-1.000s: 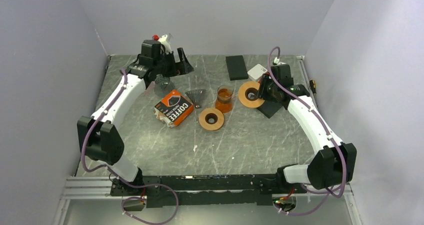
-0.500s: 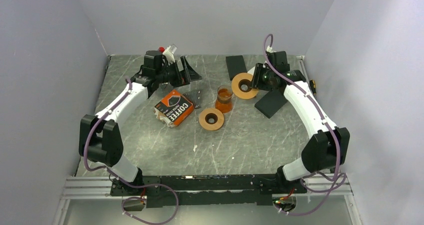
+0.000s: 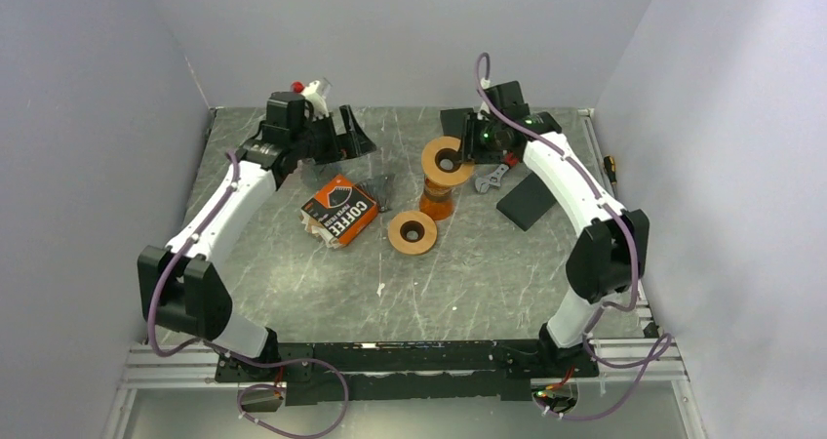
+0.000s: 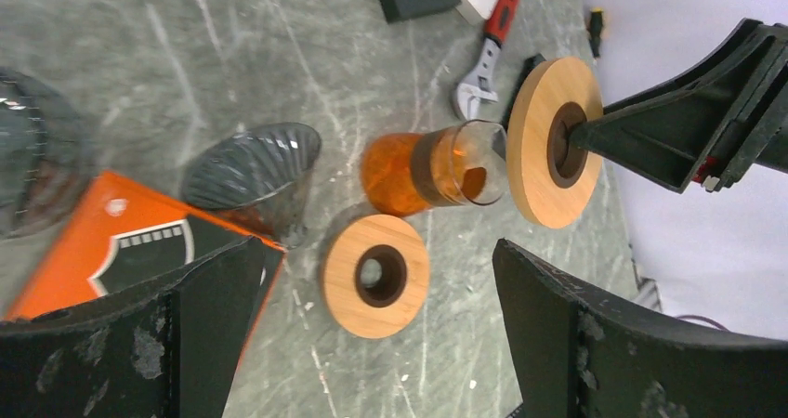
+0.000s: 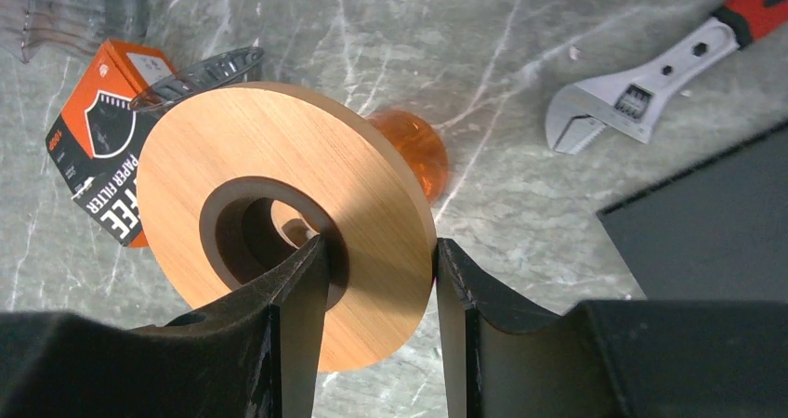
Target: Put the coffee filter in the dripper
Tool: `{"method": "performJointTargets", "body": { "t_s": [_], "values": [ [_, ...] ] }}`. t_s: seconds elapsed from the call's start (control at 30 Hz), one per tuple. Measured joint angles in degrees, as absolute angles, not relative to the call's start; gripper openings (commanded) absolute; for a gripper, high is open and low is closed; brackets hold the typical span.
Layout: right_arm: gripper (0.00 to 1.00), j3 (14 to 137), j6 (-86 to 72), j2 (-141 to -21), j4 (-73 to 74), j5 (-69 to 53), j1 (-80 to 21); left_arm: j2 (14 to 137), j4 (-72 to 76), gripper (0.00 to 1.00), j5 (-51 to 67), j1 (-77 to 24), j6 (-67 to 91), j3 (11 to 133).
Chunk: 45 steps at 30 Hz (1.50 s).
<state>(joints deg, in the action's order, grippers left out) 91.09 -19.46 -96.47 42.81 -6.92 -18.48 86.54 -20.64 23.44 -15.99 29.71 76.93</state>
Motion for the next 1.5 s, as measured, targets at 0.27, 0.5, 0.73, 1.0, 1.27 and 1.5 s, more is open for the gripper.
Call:
{"method": "performJointTargets", "body": {
  "t_s": [0.27,0.5,0.73,1.0,1.27,1.5],
  "values": [
    [0.18,97.4,-19.4,-103.0,44.5,-7.6,-21.8,82.3,-22.1,0.99,19.2,-13.5,27.7,76.6],
    [0.19,97.7,-18.9,-104.1,45.8,-6.1,-22.1,83.7,-23.6,1.0,19.3,-13.5,28.1,75.7],
    [0.2,97.7,-18.4,-104.7,46.3,-4.8,-22.1,85.2,-23.7,1.0,19.8,-13.5,28.6,75.7],
    [0.2,96.9,-18.4,-106.8,46.3,-4.1,-22.1,86.1,-24.8,0.99,20.3,-13.5,29.4,75.7],
    [0.28,96.4,-18.6,-107.0,46.2,-3.0,-22.1,86.4,-24.8,0.98,21.4,-13.5,29.7,75.7],
    [0.53,95.6,-18.6,-106.9,45.3,-3.0,-22.1,87.3,-24.8,0.97,22.7,-13.5,29.9,75.7]
  ]
}}
